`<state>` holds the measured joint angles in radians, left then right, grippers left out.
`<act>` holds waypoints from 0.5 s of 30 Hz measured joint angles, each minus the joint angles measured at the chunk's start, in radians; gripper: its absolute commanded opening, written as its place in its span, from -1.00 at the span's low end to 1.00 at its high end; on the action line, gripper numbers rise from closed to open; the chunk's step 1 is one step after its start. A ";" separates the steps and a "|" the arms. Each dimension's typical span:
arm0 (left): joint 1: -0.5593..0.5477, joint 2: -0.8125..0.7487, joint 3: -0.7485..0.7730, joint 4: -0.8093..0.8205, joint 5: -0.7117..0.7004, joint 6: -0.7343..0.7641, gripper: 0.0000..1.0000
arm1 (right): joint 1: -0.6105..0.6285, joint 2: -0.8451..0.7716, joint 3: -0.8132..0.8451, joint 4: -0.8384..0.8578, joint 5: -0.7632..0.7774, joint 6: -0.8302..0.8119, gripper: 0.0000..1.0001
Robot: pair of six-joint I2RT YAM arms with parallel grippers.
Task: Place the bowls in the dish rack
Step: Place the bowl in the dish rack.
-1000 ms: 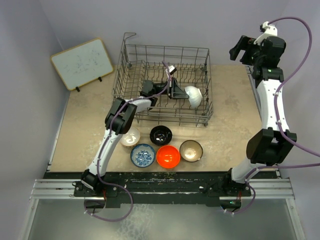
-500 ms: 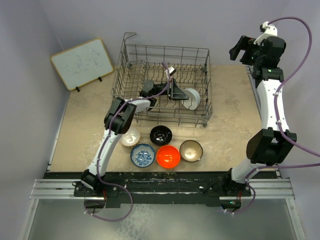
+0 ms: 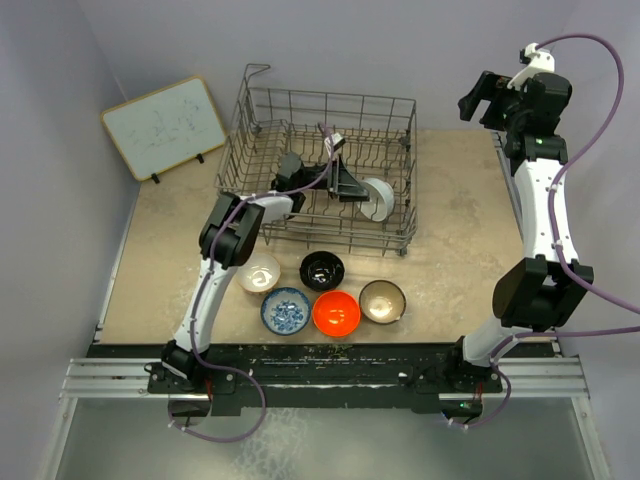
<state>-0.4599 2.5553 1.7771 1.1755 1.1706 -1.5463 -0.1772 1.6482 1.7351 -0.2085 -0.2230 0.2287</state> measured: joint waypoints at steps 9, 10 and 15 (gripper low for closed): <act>0.023 -0.122 0.035 -0.519 0.027 0.369 0.69 | 0.000 0.000 0.000 0.000 -0.003 0.000 0.98; 0.024 -0.127 0.064 -0.605 0.026 0.423 0.87 | 0.000 0.000 0.000 0.000 -0.004 0.000 0.98; 0.015 -0.146 0.221 -1.034 -0.052 0.672 0.98 | 0.000 0.000 0.000 0.000 -0.004 0.000 0.99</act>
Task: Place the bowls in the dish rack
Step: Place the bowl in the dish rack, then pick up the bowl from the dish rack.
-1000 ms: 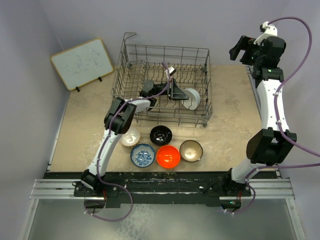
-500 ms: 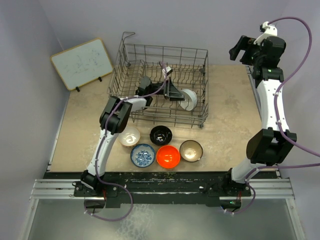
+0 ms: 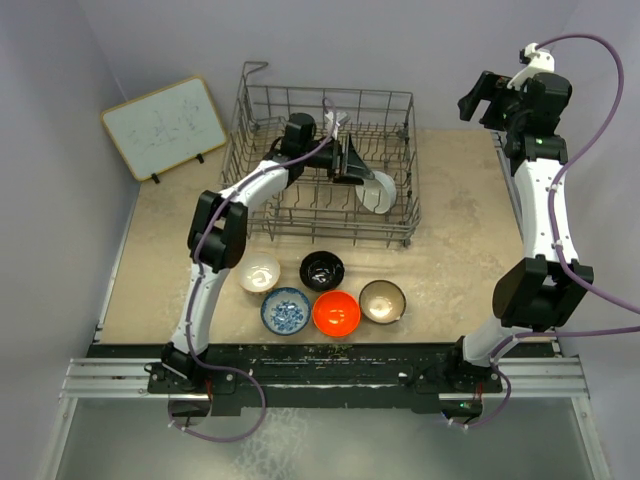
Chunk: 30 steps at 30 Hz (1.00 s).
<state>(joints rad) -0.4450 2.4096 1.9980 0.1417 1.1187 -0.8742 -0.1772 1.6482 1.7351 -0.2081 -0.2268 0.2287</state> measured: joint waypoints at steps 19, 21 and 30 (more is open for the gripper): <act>-0.159 -0.199 -0.040 -0.411 -0.588 0.245 0.35 | 0.000 0.000 0.000 0.000 0.000 0.001 1.00; -0.183 -0.209 -0.087 -0.368 -0.626 0.178 0.32 | 0.000 0.000 0.000 0.000 -0.001 0.001 1.00; -0.225 -0.209 -0.124 -0.179 -0.819 -0.045 0.30 | 0.000 0.000 0.000 0.000 -0.001 0.001 1.00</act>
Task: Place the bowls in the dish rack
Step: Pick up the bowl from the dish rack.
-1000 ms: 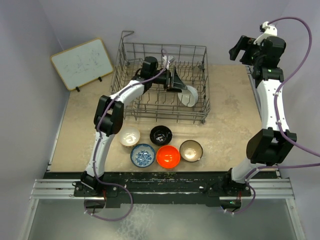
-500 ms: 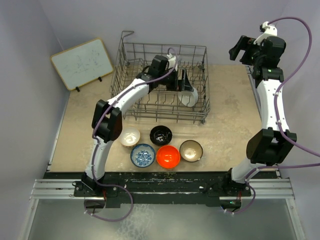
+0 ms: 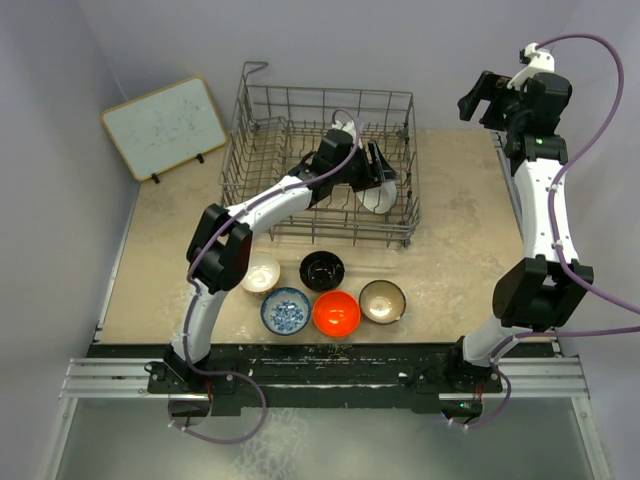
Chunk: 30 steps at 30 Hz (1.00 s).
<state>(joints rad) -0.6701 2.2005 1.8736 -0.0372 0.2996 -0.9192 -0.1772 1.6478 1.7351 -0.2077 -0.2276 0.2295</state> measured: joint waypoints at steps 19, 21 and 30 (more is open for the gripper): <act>-0.018 0.002 -0.040 0.066 -0.125 -0.120 0.27 | -0.008 -0.002 -0.001 0.000 -0.010 0.000 1.00; -0.018 0.006 -0.040 0.074 -0.126 -0.122 0.26 | -0.009 -0.002 -0.002 0.001 -0.009 0.000 1.00; -0.018 0.014 -0.066 0.108 -0.141 -0.145 0.26 | -0.013 -0.002 -0.010 0.003 -0.010 0.000 1.00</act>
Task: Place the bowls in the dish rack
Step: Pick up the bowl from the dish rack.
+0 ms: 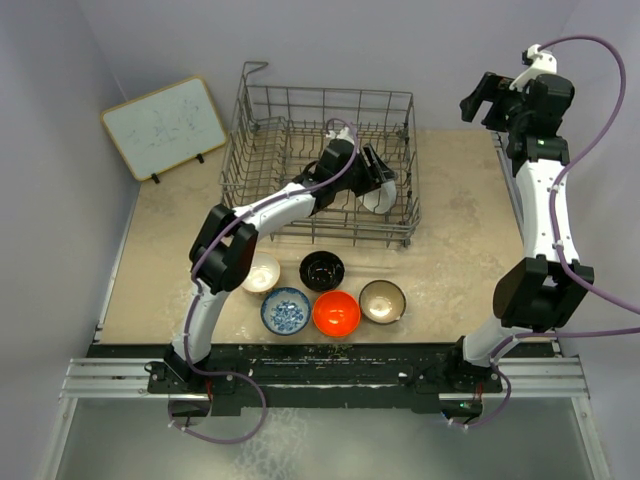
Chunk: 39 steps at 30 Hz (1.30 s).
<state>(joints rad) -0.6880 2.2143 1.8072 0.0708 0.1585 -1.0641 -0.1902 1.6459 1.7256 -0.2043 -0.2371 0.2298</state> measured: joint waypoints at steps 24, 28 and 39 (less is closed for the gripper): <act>-0.004 0.065 0.010 0.034 -0.049 -0.037 -0.81 | -0.003 -0.005 -0.020 0.008 0.000 0.001 1.00; -0.014 0.065 0.010 0.035 -0.015 -0.059 -1.00 | -0.003 -0.005 -0.021 0.008 0.000 0.000 1.00; -0.019 0.050 -0.005 0.065 0.026 -0.025 -1.00 | -0.007 -0.005 -0.021 0.008 0.002 0.000 1.00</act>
<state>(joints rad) -0.7071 2.2646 1.8019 0.1360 0.1841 -1.0889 -0.1974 1.6405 1.7050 -0.1963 -0.2348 0.2298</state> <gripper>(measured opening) 0.066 0.998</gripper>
